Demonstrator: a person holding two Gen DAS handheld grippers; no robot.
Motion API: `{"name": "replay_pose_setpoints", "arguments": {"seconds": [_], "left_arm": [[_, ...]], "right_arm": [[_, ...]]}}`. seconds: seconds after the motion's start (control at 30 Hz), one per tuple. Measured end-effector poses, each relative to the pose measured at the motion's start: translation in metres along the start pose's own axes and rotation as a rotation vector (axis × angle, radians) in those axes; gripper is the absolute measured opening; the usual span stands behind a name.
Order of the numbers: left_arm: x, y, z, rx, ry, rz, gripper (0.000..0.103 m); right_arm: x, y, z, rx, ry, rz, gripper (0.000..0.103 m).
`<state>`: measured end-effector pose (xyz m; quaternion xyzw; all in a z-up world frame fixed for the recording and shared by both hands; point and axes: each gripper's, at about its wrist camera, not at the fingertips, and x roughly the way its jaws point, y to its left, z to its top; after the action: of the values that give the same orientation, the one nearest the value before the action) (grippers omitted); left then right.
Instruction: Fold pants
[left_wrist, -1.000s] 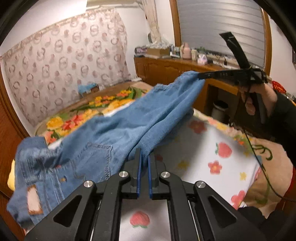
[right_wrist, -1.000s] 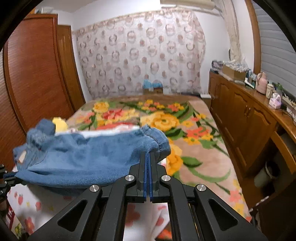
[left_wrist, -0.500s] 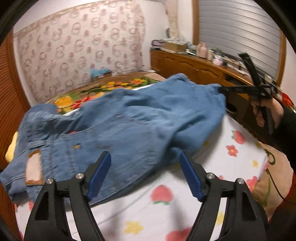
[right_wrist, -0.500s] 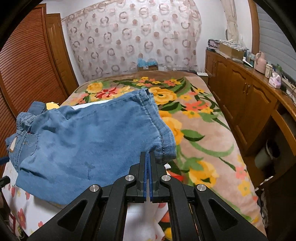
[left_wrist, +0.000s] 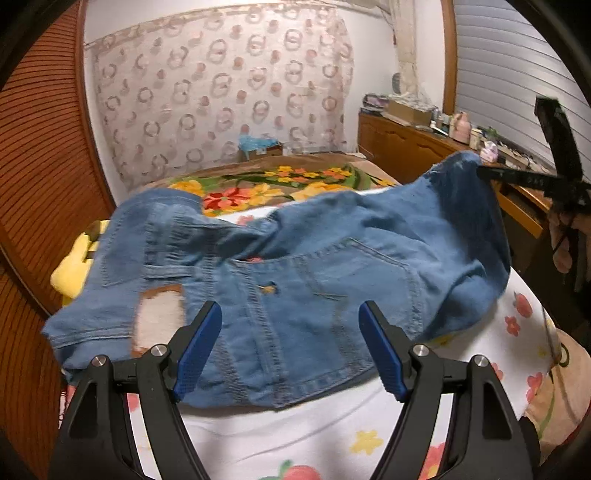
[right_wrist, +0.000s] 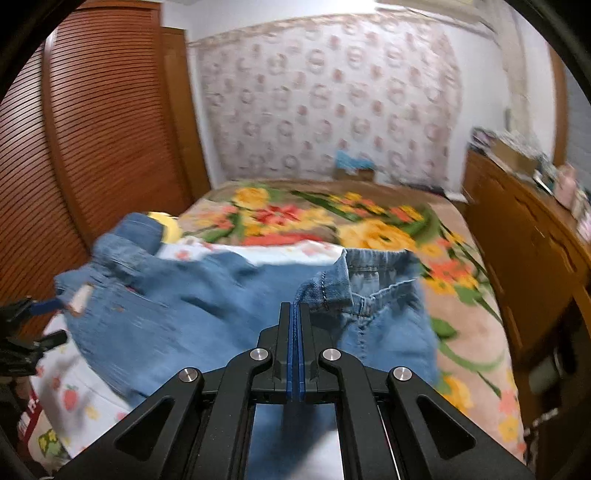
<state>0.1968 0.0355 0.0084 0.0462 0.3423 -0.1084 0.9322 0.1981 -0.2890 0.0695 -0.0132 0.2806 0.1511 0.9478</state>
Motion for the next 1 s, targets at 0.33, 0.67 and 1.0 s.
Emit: {"name": "replay_pose_setpoints", "arguments": {"seconds": [0.33,0.67,1.0], "left_arm": [[-0.015,0.049,-0.004,-0.040,-0.031,0.040,0.077],[0.005,0.066,-0.013,-0.072,-0.008,0.026,0.077],[0.052,0.029,0.003,-0.069,0.020,-0.128,0.077]], "right_arm": [[0.009,0.116,0.038,-0.105,-0.028,0.285,0.001],[0.047,0.120,0.031,-0.129,0.094,0.288,0.015],[0.041,0.079,0.017,-0.101,0.100,0.117,0.030]]}}
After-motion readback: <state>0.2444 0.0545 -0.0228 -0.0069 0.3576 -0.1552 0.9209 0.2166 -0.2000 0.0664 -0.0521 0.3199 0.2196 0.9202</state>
